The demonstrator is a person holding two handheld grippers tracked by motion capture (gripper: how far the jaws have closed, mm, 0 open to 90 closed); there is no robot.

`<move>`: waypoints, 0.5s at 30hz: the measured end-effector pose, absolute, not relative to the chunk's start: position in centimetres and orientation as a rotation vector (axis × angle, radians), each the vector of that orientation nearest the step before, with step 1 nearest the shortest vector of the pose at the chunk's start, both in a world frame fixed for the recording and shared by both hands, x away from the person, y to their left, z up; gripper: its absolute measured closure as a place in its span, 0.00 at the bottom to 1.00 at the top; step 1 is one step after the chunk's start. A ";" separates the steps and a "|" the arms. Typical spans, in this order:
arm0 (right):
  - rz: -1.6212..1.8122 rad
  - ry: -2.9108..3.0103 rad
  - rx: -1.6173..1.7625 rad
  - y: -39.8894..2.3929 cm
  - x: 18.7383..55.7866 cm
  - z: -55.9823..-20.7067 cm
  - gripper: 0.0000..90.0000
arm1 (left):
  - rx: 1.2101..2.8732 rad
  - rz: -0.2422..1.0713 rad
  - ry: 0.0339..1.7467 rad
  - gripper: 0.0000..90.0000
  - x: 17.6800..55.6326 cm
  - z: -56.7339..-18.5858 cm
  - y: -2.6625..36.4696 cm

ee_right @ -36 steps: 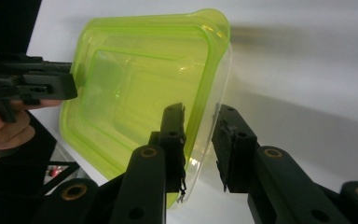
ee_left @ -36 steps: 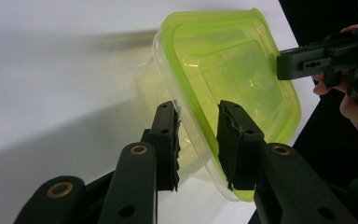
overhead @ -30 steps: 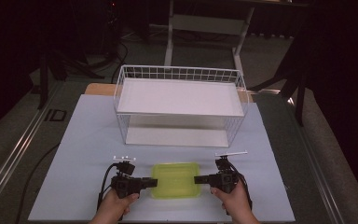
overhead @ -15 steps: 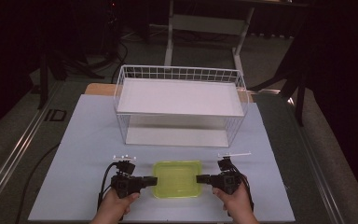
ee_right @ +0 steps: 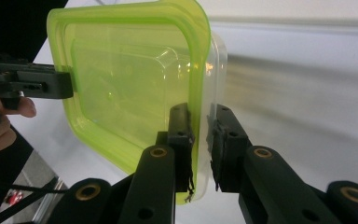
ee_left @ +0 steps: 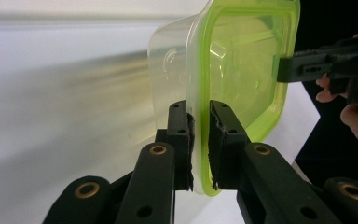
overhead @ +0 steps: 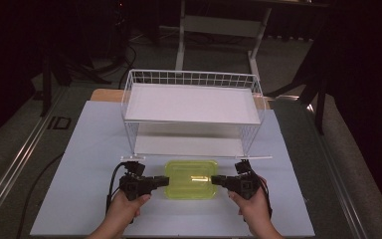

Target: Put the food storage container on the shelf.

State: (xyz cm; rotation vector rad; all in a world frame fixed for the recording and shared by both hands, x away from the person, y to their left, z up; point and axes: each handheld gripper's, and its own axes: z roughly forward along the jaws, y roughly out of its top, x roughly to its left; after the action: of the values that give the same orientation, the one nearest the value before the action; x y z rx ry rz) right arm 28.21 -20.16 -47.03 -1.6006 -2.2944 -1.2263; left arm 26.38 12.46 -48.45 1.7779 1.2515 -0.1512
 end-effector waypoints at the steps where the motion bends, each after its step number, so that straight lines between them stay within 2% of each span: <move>1: -1.231 -2.294 -1.603 -20.2 28.4 -46.9 0.89 | 1.773 -0.142 1.247 0.90 26.6 -48.3 12.5; 15: -1.311 -2.314 -1.657 -20.0 31.5 -46.0 0.88 | 1.726 -0.043 1.241 0.90 29.7 -47.4 11.9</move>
State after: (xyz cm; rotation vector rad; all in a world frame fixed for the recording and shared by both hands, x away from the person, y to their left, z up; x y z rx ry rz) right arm 31.49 -19.96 -45.97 -1.6570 -2.3141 -1.3107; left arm 29.65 11.92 -47.43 1.7264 1.2408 -0.0429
